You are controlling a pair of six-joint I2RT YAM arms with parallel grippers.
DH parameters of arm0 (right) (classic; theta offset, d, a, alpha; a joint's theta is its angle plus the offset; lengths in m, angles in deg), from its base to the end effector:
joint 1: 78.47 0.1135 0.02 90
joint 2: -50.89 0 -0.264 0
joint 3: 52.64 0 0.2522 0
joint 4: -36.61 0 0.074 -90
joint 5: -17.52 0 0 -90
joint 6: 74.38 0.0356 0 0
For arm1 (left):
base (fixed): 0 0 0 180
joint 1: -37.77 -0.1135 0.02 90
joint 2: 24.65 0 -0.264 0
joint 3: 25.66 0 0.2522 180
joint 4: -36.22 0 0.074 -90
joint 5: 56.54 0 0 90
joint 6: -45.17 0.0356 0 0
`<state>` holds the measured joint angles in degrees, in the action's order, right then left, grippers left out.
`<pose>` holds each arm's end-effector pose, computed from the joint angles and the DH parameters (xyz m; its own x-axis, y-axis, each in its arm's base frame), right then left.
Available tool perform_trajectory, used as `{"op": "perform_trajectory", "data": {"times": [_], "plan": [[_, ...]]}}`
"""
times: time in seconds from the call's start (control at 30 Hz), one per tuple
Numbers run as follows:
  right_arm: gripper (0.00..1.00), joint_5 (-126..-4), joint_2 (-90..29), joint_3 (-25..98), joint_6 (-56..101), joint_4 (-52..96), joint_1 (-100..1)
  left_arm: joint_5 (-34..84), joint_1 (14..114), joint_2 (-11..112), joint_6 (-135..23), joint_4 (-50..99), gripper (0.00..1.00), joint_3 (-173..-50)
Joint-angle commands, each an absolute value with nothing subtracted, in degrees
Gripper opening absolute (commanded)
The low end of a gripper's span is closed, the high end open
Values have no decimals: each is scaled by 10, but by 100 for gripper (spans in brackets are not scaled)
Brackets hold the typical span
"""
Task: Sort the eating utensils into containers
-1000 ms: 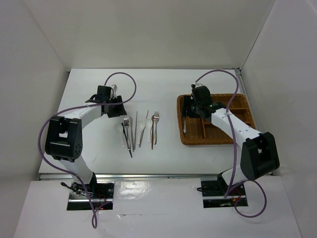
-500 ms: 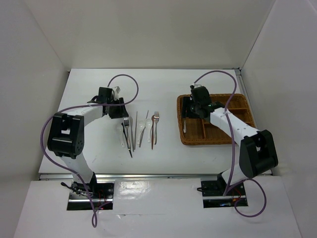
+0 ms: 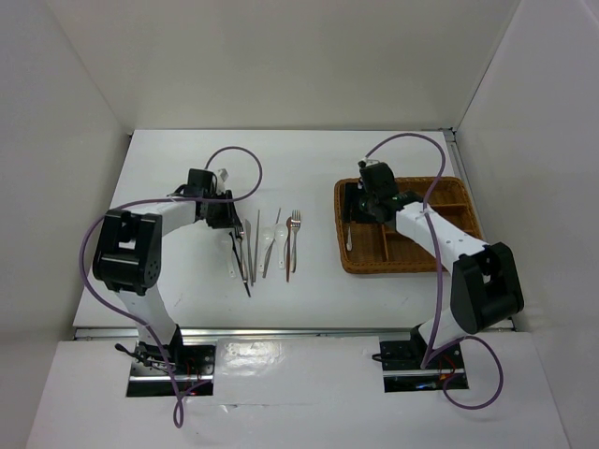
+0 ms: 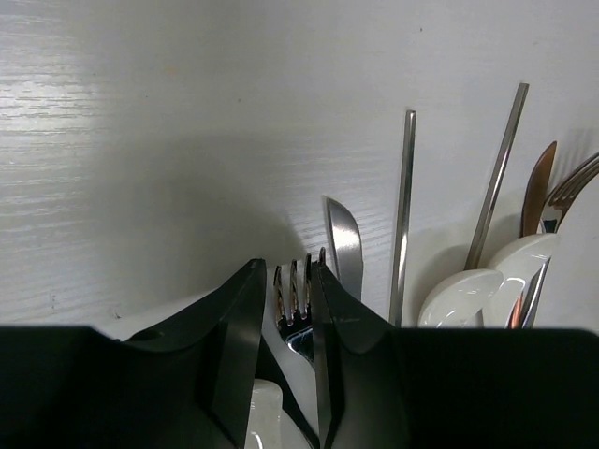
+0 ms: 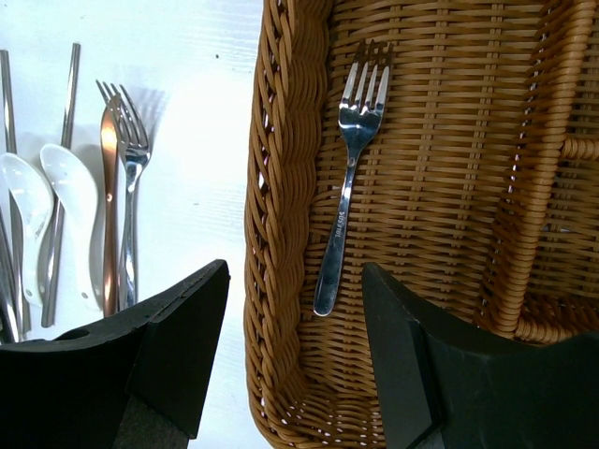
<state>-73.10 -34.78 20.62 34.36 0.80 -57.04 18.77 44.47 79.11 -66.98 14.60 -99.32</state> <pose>0.2975 0.1163 0.2408 -0.7726 0.0419 -0.6335 -0.1166 0.9715 0.2064 0.3646 -0.0519 0.1583 -0.8235 -0.2705 -0.4987 -0.0449 0.9074 -0.4179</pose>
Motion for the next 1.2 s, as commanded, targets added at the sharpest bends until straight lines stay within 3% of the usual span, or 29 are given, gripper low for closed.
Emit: {"op": "perform_trajectory", "data": {"times": [0.0,0.13,0.33,0.77,0.83,0.97,1.1,1.17], "plan": [[67,-730,-349,235,342,21,-573,178,445,814,-650,154,39,-991],[67,-724,-349,240,342,21,-573,168,445,827,-650,154,32,-1002],[67,-684,-349,246,342,21,-573,168,445,840,-650,149,7,-1021],[67,-489,-327,261,354,128,-478,171,489,644,-703,131,6,-1033],[73,-455,-327,266,359,148,-463,214,536,614,-721,131,6,-1039],[74,-444,-327,261,359,154,-457,220,575,600,-740,131,6,-1053],[89,-432,-305,248,338,172,-452,220,614,600,-745,117,6,-1073],[89,-432,-298,235,333,172,-452,220,626,589,-751,111,6,-1089]]}}
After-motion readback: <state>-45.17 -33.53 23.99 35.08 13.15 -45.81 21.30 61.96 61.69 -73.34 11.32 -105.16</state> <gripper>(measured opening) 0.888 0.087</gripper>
